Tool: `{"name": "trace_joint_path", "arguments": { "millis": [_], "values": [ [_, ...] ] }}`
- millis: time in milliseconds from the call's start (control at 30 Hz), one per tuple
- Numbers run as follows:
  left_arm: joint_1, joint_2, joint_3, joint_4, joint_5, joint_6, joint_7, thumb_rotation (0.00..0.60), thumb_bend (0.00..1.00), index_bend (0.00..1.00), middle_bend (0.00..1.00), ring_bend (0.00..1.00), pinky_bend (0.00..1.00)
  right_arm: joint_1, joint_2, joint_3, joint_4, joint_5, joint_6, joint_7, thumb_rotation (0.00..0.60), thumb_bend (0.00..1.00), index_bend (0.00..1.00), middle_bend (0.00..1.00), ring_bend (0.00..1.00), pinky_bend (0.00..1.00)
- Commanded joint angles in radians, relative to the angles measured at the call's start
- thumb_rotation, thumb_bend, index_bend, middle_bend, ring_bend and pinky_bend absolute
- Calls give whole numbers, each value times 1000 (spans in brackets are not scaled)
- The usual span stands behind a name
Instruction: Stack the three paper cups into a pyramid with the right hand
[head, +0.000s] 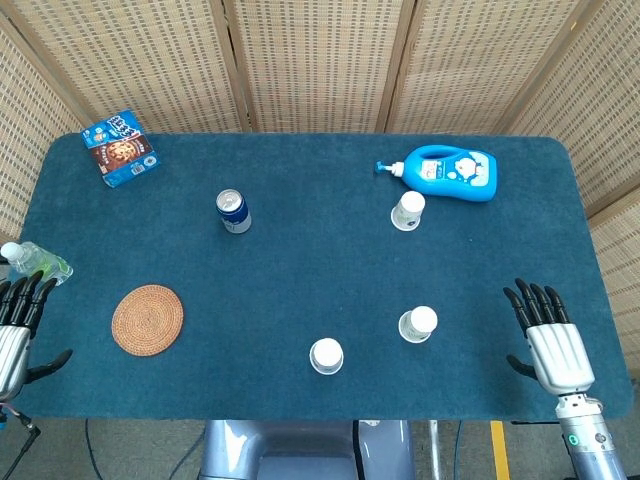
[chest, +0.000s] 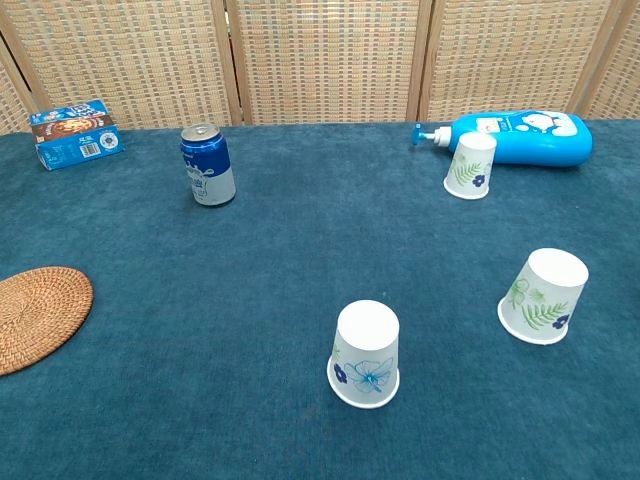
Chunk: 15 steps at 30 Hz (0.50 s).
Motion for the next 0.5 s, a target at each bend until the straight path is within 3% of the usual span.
{"name": "trace_joint_path", "arguments": {
  "millis": [33,500],
  "values": [
    [1,-2,-1,4,1,2,-1,600,178,0,0,0,0,3,0,0,3,-1,-4,-1,600,127,49,0,0,92],
    [-11,-22,-15,15,-34,-27,26,600,178,0,0,0,0,201,41,87,52,-30,-188,179,600,126,79,0,0,92]
  ]
}}
